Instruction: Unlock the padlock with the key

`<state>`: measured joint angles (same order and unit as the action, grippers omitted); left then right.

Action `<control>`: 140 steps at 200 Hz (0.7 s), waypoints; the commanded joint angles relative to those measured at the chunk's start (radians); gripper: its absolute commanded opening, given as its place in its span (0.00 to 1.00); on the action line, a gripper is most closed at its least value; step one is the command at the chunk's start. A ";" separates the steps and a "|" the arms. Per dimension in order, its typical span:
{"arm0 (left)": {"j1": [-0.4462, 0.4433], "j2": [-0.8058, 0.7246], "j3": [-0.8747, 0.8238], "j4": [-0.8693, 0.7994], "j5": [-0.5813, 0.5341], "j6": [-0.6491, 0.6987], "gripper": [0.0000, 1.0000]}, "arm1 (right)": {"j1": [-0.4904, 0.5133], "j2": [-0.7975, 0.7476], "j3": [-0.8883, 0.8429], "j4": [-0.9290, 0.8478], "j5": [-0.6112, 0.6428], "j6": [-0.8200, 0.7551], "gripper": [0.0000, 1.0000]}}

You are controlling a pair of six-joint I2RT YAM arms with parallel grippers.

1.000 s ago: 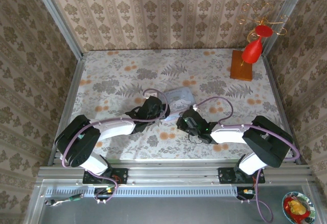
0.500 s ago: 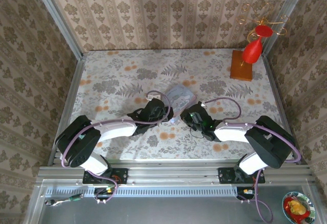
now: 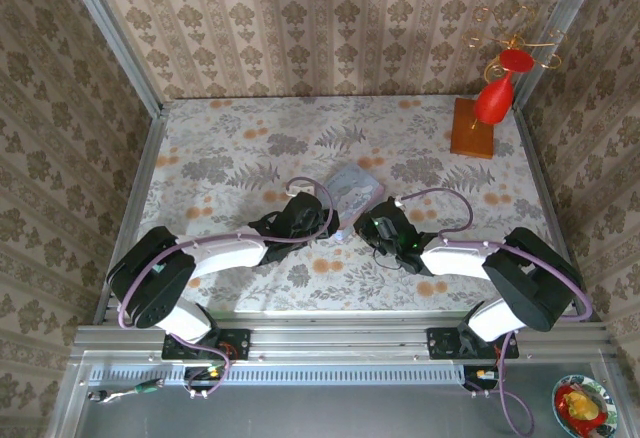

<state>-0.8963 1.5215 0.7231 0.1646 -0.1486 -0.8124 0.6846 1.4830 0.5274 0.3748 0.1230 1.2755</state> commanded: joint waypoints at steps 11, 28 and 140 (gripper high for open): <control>-0.004 0.005 -0.011 -0.138 0.024 0.012 0.55 | -0.009 -0.042 -0.007 0.028 -0.005 -0.106 0.16; -0.005 0.002 0.001 -0.136 0.037 0.012 0.55 | -0.008 -0.045 -0.049 0.051 -0.049 -0.171 0.18; -0.005 0.027 0.029 -0.145 0.029 0.010 0.55 | -0.013 -0.063 -0.138 0.062 -0.110 -0.354 0.33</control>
<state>-0.8963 1.5242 0.7532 0.1127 -0.1276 -0.8124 0.6781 1.4357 0.4076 0.4240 -0.0010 0.9588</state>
